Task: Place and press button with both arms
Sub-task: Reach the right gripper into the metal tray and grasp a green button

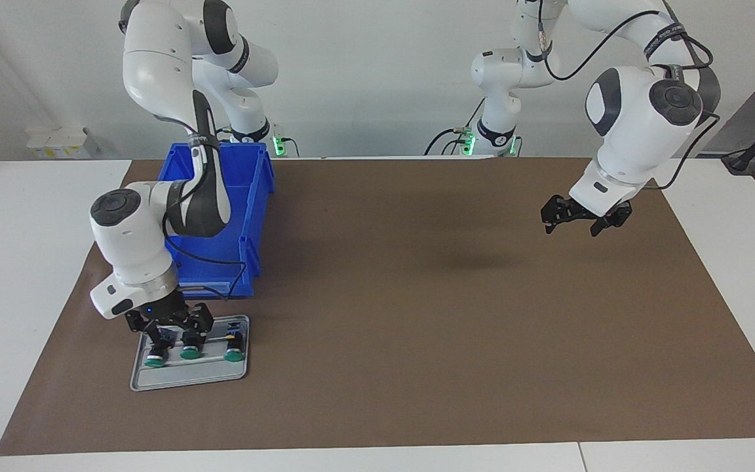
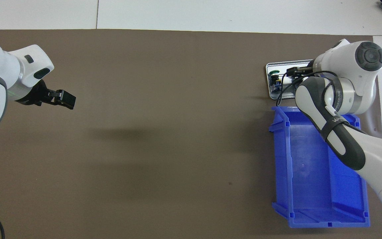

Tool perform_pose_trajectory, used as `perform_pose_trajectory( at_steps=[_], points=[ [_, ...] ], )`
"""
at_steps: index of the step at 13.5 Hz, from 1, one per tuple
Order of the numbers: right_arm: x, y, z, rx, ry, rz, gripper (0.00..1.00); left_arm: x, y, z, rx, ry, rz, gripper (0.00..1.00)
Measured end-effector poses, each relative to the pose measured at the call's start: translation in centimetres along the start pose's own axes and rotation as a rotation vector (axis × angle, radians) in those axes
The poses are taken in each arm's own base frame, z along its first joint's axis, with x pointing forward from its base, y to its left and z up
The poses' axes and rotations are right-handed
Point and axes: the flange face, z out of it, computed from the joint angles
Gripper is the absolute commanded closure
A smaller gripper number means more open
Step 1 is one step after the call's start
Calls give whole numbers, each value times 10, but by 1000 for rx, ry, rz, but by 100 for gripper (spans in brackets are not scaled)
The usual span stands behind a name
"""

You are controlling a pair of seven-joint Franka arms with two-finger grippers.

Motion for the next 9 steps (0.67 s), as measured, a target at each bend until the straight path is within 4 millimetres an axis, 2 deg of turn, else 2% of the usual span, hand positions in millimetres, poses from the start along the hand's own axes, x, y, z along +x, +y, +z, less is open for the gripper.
perform_pose_trajectory(
  at_steps=[3,4,5,6,7,9],
  points=[
    [-10,1,13,0,-21,-24,23,0,0,0,0,0,0,0],
    [-13,2,16,0,-25,-33,32,0,0,0,0,0,0,0],
    [-15,3,19,0,-27,-40,48,0,0,0,0,0,0,0],
    [-18,3,22,0,-29,-45,77,0,0,0,0,0,0,0],
    [-20,3,24,1,-32,-49,100,0,0,0,0,0,0,0],
    [-21,4,26,1,-32,-61,100,0,0,0,0,0,0,0]
  ],
)
